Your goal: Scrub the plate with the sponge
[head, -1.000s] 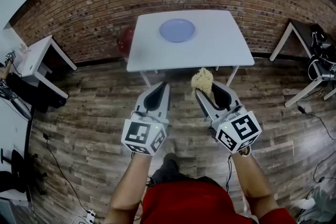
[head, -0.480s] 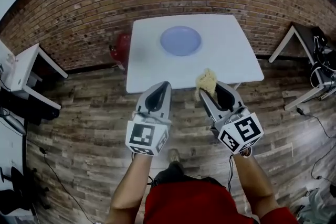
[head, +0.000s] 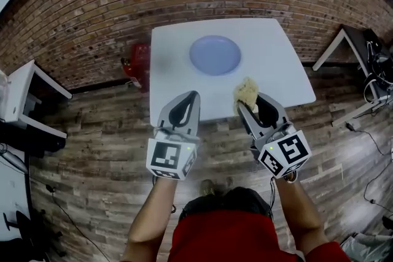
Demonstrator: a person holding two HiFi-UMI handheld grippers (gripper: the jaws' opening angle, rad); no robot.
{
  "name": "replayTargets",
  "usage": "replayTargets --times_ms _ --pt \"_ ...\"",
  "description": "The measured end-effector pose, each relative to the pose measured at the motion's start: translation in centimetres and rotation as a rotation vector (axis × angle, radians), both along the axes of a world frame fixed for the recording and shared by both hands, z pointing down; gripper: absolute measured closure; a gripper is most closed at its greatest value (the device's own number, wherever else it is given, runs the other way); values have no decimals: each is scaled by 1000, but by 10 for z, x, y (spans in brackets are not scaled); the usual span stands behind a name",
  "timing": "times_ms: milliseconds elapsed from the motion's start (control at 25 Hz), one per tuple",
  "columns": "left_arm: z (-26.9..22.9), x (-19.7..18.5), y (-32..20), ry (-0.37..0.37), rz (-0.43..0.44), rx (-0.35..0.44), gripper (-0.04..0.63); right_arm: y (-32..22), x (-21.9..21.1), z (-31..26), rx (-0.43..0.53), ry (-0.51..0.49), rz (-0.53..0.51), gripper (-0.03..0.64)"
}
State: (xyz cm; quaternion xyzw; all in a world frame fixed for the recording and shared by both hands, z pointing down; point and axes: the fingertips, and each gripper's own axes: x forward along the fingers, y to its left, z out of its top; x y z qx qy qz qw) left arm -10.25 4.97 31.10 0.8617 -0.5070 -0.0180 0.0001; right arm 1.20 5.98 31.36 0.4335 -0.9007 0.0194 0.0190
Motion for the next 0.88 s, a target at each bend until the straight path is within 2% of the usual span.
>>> replayTargets --times_ms 240,480,880 --pt "11 -1 -33 20 5 -22 580 -32 3 7 -12 17 19 463" --pt "12 2 -75 0 -14 -8 580 -79 6 10 14 26 2 463" --pt "21 11 -179 -55 -59 -25 580 -188 9 11 31 10 -59 463"
